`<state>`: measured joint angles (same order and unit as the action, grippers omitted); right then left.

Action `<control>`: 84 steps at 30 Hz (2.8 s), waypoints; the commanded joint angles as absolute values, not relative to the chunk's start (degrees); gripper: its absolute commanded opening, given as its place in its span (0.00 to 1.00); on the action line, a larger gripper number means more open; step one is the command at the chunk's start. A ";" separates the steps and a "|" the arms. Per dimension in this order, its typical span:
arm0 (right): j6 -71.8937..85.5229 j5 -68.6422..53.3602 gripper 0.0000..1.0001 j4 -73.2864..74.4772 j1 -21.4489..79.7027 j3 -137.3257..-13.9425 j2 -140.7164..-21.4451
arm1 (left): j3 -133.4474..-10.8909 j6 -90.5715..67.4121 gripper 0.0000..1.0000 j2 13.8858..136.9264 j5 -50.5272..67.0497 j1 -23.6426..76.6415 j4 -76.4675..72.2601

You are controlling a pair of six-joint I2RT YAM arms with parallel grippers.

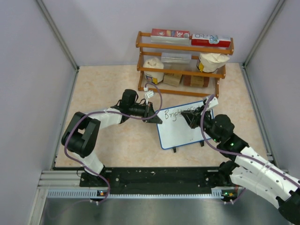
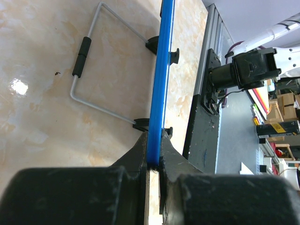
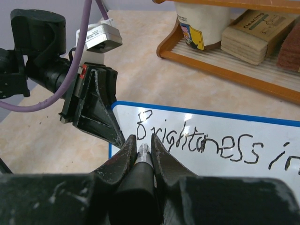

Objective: Write a sentence on the whiteboard
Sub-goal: Write with the whiteboard marker on the whiteboard.

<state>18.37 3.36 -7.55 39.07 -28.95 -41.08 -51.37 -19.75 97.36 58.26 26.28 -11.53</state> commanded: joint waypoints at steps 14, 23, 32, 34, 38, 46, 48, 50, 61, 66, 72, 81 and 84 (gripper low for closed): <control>16.09 3.60 0.00 -10.90 43.24 -29.97 -42.10 | -50.01 -11.86 0.00 98.70 48.60 27.07 -8.53; 15.56 8.70 0.00 -13.36 51.49 -29.09 -45.79 | -50.27 -11.87 0.00 98.96 48.87 27.25 -8.53; 16.96 9.93 0.00 -12.13 54.23 -27.34 -47.02 | -50.10 -11.78 0.00 98.44 48.69 27.25 -8.52; 18.01 10.02 0.00 -11.69 54.23 -26.81 -46.58 | -50.01 -11.78 0.00 98.44 48.60 27.25 -8.44; 18.89 10.28 0.00 -11.07 54.40 -25.84 -46.32 | -50.10 -11.86 0.00 98.70 48.69 27.16 -8.52; 19.34 11.69 0.00 -12.30 54.40 -25.22 -47.90 | -50.19 -11.87 0.00 98.96 48.87 27.16 -8.44; 19.60 12.22 0.00 -12.57 54.40 -25.31 -48.43 | -50.19 -11.78 0.00 98.96 48.78 27.16 -8.44; 19.60 12.57 0.00 -13.01 54.40 -25.49 -48.69 | -50.19 -11.78 0.00 98.88 48.78 27.16 -8.35; 19.86 13.27 0.00 -14.59 54.40 -25.84 -51.06 | -50.19 -11.78 0.00 98.88 48.87 27.25 -8.26; 20.30 13.97 0.00 -14.94 54.32 -25.58 -52.03 | -50.19 -11.78 0.00 98.88 48.96 27.25 -8.26; 20.65 15.90 0.00 -13.89 54.41 -25.84 -52.73 | -50.19 -11.78 0.00 98.88 49.04 27.33 -8.26; 21.62 20.47 0.00 -10.90 54.40 -26.45 -52.47 | -50.19 -11.78 0.00 98.88 48.96 27.25 -8.35; 21.62 21.70 0.00 -10.46 54.49 -26.63 -52.21 | -50.19 -11.87 0.00 98.88 49.04 27.33 -8.35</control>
<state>21.71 16.53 -11.05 53.89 -25.39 -52.66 -51.37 -19.77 97.36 58.24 26.30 -11.55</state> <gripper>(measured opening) 0.112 0.087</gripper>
